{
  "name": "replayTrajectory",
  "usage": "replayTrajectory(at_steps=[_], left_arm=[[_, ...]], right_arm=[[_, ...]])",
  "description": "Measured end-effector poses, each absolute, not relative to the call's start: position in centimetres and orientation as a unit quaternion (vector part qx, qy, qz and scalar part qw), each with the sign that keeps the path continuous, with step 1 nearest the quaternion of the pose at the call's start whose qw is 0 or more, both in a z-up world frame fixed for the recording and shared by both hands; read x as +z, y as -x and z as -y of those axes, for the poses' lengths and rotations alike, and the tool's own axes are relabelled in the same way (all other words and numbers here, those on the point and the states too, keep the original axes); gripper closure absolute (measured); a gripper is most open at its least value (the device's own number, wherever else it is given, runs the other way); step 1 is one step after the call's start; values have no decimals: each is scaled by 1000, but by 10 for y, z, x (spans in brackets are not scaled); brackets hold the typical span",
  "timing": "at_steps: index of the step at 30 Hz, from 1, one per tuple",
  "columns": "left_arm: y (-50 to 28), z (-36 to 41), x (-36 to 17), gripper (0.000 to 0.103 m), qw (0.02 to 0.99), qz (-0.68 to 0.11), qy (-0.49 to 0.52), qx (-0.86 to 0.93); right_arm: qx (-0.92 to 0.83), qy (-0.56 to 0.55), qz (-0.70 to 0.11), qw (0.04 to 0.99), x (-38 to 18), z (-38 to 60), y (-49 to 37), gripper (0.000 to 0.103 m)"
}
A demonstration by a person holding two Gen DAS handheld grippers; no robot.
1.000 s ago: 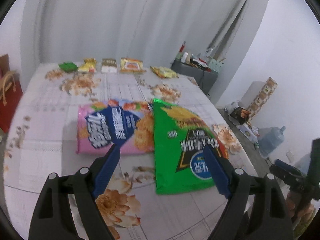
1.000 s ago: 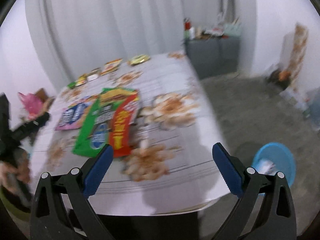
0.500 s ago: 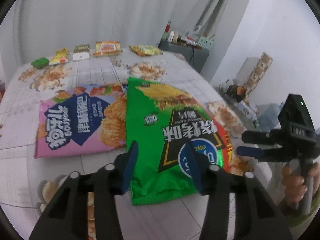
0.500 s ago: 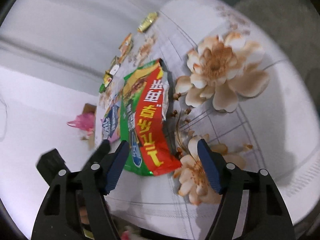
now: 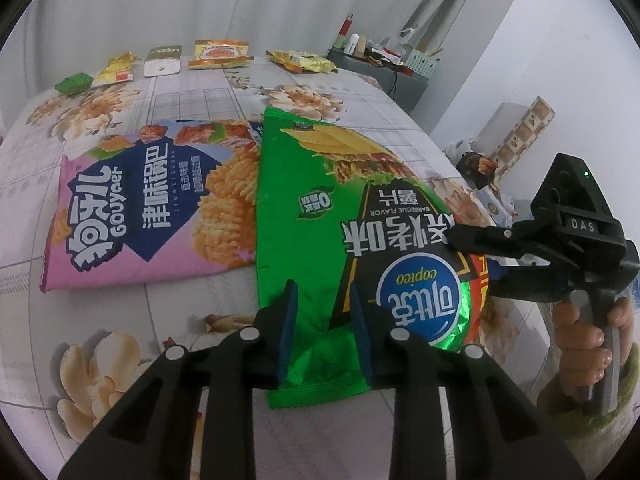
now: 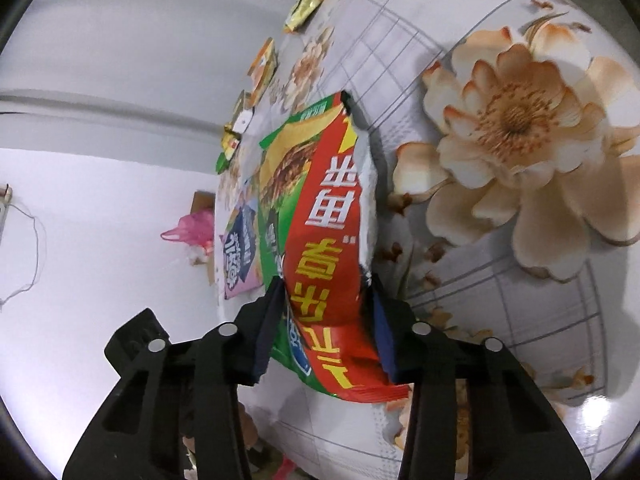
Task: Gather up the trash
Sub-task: 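Grasp the green chip bag with the right gripper while the left grasps the pink snack bag, then lift the pink bag with the left gripper while the right lifts the green bag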
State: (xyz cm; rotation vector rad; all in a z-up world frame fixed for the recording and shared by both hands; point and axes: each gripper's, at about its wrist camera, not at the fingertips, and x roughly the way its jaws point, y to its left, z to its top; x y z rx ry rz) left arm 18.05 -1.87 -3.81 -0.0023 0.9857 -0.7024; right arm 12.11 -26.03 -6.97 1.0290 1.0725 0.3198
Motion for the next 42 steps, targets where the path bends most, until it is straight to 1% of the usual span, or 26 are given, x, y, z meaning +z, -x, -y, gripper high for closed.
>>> replayTrajectory(at_steps=[1, 3, 6, 10, 13, 15, 17, 18, 19, 20, 21, 22, 25, 27, 28, 30, 33, 36, 37, 42], left_arm=[[-180, 19, -39, 77, 822, -464, 1, -330], [-178, 20, -38, 77, 822, -464, 0, -330], [-176, 17, -35, 77, 819, -462, 7, -341], [-182, 5, -18, 77, 829, -442, 15, -342], [-201, -8, 1, 77, 848, -424, 7, -317], [-224, -17, 12, 76, 851, -430, 11, -303], [-251, -22, 15, 68, 846, -453, 15, -280], [-262, -24, 17, 65, 847, -460, 12, -266], [-275, -25, 20, 56, 849, -458, 9, -262], [-283, -26, 21, 42, 851, -453, 9, -266], [-296, -25, 19, 37, 853, -449, 3, -267], [-311, -23, 12, 35, 853, -453, -11, -259], [-347, -21, -23, 35, 834, -509, -36, -210], [-350, -29, -33, 37, 828, -522, -11, -207], [-344, -33, -31, 37, 832, -511, 0, -217], [-333, -37, -35, 37, 817, -524, 22, -240], [-307, -39, -37, 42, 813, -522, 11, -257], [-282, -41, -36, 48, 795, -535, 25, -286], [-272, -44, -37, 50, 778, -547, 43, -306], [-242, -56, -40, 51, 735, -570, 108, -351]], right_arm=[[145, -463, -487, 726, -69, 257, -121, 64], [139, -457, -489, 730, -69, 254, -119, 69], [137, -461, -486, 730, -71, 255, -115, 74], [130, -459, -485, 733, -71, 261, -107, 76], [127, -454, -486, 736, -70, 263, -104, 76], [125, -451, -488, 737, -70, 262, -106, 76], [122, -447, -489, 739, -69, 264, -103, 76], [120, -444, -489, 741, -68, 263, -104, 76], [119, -442, -490, 742, -67, 262, -104, 76], [118, -440, -490, 743, -67, 261, -104, 76], [117, -439, -490, 744, -67, 259, -106, 76], [115, -438, -490, 745, -67, 257, -109, 76], [110, -435, -491, 747, -66, 258, -106, 76], [105, -431, -491, 750, -65, 260, -102, 76], [104, -432, -490, 750, -66, 261, -100, 76], [104, -435, -489, 749, -67, 265, -96, 77], [102, -430, -489, 752, -67, 267, -92, 77], [97, -418, -492, 758, -65, 266, -88, 77], [94, -412, -493, 761, -63, 265, -85, 77], [85, -380, -495, 777, -59, 260, -77, 77]])
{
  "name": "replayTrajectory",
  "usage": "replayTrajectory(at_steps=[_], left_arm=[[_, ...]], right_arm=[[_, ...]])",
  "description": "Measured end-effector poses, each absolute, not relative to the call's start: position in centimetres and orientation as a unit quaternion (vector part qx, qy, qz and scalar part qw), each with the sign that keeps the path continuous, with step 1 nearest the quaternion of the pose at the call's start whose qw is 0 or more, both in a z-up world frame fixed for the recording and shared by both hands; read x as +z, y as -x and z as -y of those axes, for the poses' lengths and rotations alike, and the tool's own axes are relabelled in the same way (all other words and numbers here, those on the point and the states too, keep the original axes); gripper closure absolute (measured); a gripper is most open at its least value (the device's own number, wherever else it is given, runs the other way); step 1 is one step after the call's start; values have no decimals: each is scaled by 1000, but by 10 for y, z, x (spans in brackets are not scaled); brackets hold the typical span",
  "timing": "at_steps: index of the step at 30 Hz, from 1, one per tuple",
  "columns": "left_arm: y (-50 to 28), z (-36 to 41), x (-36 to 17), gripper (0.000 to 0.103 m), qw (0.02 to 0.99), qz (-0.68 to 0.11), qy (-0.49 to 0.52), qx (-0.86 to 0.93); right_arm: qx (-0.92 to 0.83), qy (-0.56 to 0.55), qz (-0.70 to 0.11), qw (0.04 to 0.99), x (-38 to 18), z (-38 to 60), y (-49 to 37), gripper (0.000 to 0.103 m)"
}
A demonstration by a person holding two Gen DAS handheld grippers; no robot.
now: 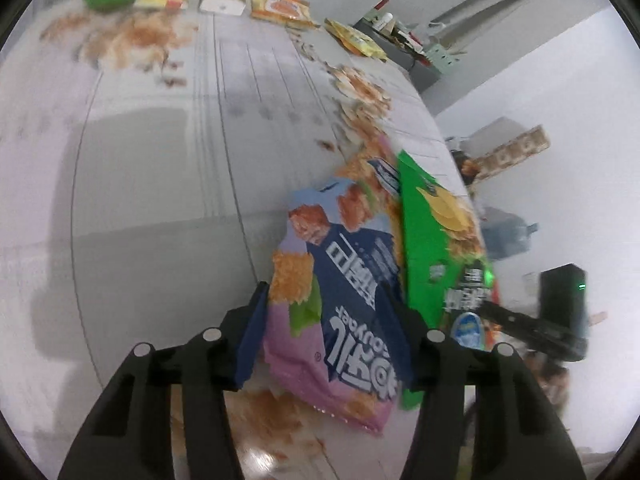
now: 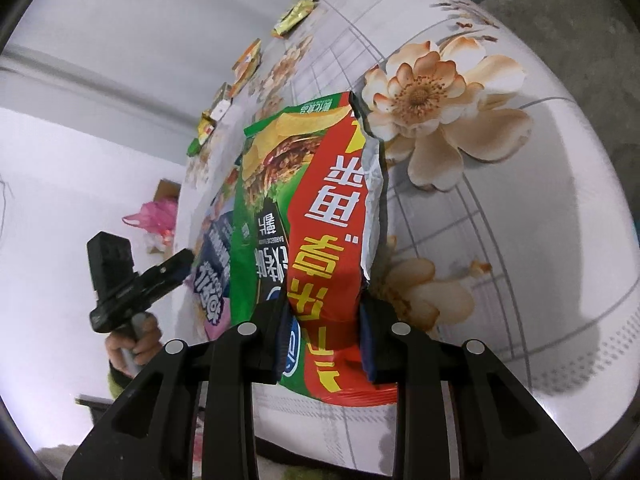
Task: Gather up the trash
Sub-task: 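Lift the pink bag with the left gripper while the right lifts the green bag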
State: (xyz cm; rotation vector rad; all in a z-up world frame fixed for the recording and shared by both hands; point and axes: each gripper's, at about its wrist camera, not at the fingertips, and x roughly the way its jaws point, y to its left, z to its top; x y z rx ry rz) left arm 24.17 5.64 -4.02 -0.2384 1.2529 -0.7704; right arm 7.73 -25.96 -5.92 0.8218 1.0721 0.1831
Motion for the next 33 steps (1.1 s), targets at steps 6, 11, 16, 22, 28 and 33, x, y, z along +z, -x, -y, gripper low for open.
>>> replayTrajectory(at_steps=[6, 11, 16, 22, 28, 33], left_arm=[[-247, -59, -35, 52, 748, -559, 125, -335], [-255, -47, -38, 53, 745, -573, 111, -324], [-262, -45, -35, 53, 748, -569, 117, -322], [-265, -40, -42, 53, 716, -592, 139, -344], [-264, -51, -39, 53, 679, -591, 208, -382], [-261, -60, -34, 53, 650, -579, 262, -417]], right_arm=[[67, -340, -500, 794, -55, 247, -82, 78], [59, -327, -498, 801, -55, 243, -81, 78], [56, -315, -499, 805, -55, 242, -77, 78], [57, -316, -497, 806, -55, 242, -75, 78], [58, -316, -497, 806, -56, 243, -75, 78], [58, -315, -496, 807, -56, 243, -76, 78]])
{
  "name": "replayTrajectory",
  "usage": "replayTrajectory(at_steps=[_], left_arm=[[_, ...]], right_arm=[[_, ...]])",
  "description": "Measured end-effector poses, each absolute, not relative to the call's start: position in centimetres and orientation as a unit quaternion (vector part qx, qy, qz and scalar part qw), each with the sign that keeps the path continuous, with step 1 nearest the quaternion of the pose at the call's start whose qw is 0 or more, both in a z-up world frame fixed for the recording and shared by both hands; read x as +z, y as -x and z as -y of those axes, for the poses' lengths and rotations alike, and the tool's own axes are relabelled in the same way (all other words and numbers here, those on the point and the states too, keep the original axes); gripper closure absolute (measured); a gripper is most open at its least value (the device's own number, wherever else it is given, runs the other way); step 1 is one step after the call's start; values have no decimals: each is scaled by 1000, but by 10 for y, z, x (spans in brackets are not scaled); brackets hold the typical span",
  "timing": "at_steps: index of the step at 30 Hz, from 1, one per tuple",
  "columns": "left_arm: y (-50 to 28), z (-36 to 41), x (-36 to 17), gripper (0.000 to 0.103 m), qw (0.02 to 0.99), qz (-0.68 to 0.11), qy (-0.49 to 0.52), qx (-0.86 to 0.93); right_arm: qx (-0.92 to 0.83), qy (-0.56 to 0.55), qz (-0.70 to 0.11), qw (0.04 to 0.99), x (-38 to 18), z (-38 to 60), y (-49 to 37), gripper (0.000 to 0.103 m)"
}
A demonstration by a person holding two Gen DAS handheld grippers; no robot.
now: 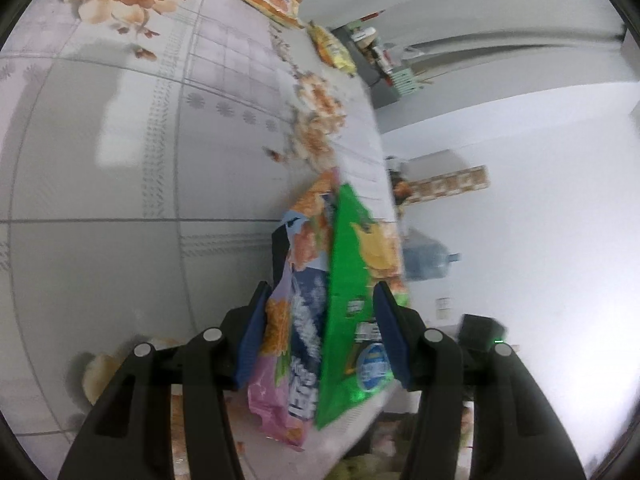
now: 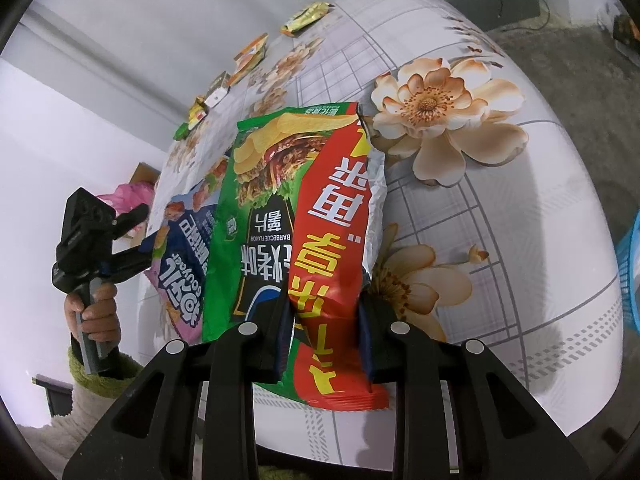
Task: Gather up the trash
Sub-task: 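Lift the pink bag with the left gripper while the right lifts the green bag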
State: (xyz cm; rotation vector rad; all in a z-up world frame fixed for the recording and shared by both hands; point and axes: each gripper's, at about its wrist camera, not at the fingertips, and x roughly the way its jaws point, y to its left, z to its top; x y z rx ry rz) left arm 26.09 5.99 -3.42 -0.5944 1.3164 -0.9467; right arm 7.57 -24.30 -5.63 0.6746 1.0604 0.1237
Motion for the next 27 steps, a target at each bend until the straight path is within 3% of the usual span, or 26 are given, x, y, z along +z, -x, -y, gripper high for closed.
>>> replayTrajectory(at_steps=[7, 12, 21, 23, 27], left_arm=[[-254, -63, -29, 53, 610, -559, 306, -470], [-250, -53, -34, 53, 616, -572, 276, -466], [-247, -33, -46, 72, 657, -596, 194, -419], [-245, -29, -46, 84, 677, -592, 163, -405], [-241, -26, -41, 95, 702, -576, 129, -399]], right_arm=[[57, -311, -496, 809, -56, 242, -76, 78], [55, -308, -496, 810, -56, 241, -77, 78], [56, -308, -496, 810, -55, 241, -77, 78], [56, -308, -495, 810, -55, 241, -77, 78], [57, -311, -493, 811, -55, 242, -76, 78]])
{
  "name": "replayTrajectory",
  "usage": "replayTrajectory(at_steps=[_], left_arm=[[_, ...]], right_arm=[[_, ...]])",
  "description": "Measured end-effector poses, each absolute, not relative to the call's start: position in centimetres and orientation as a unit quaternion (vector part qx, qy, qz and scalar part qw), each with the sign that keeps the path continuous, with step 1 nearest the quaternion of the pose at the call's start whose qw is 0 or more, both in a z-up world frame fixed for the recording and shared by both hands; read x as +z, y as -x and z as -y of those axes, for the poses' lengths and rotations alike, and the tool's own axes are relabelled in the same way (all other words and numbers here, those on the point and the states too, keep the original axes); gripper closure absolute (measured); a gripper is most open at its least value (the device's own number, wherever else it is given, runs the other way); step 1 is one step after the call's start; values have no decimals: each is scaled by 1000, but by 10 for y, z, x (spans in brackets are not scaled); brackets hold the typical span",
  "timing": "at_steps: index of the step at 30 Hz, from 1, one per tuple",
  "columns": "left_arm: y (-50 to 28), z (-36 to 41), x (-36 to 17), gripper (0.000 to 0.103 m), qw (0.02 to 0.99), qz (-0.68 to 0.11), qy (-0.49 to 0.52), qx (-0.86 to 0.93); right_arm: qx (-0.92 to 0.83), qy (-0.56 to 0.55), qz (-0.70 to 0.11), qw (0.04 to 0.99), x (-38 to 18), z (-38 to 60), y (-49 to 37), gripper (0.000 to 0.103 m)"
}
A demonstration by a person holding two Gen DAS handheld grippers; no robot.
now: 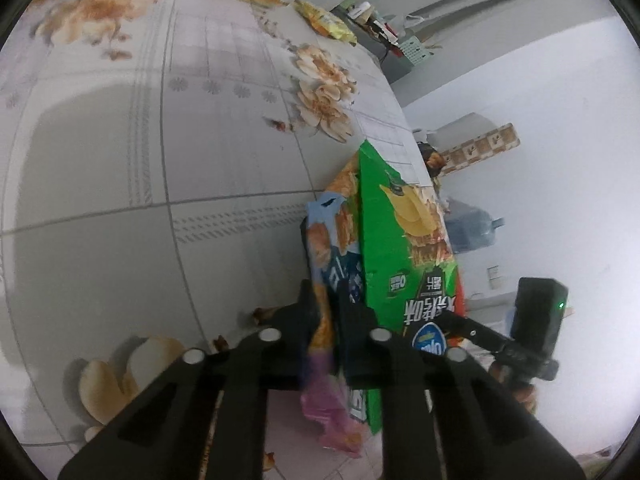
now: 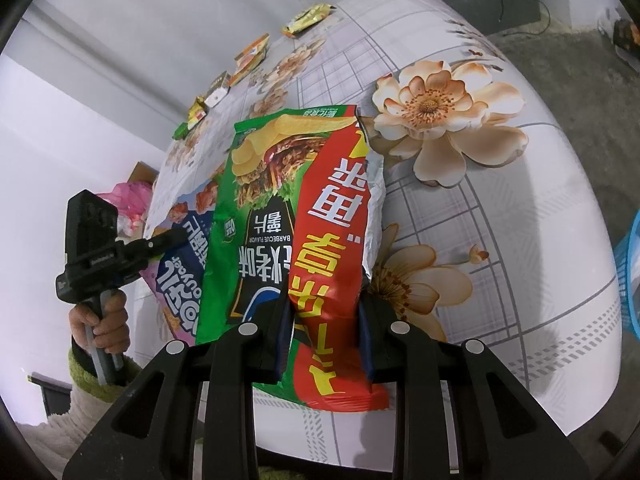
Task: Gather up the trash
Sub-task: 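Lift the pink bag with the left gripper while the right lifts the green bag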
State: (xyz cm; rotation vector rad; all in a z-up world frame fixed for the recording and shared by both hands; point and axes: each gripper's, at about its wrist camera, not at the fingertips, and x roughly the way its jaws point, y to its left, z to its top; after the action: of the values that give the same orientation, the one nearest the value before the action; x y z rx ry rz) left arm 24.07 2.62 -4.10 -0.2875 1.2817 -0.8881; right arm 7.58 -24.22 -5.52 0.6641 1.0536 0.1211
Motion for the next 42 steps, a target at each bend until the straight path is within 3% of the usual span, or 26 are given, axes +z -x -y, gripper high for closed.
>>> replayTrajectory(at_steps=[15, 42], left_arm=[[-225, -33, 4, 101, 769, -505, 93, -381], [-187, -12, 97, 101, 835, -378, 43, -398]], right_arm=[[106, -421, -421, 796, -40, 269, -49, 79], [105, -445, -317, 831, 8, 312, 10, 79]])
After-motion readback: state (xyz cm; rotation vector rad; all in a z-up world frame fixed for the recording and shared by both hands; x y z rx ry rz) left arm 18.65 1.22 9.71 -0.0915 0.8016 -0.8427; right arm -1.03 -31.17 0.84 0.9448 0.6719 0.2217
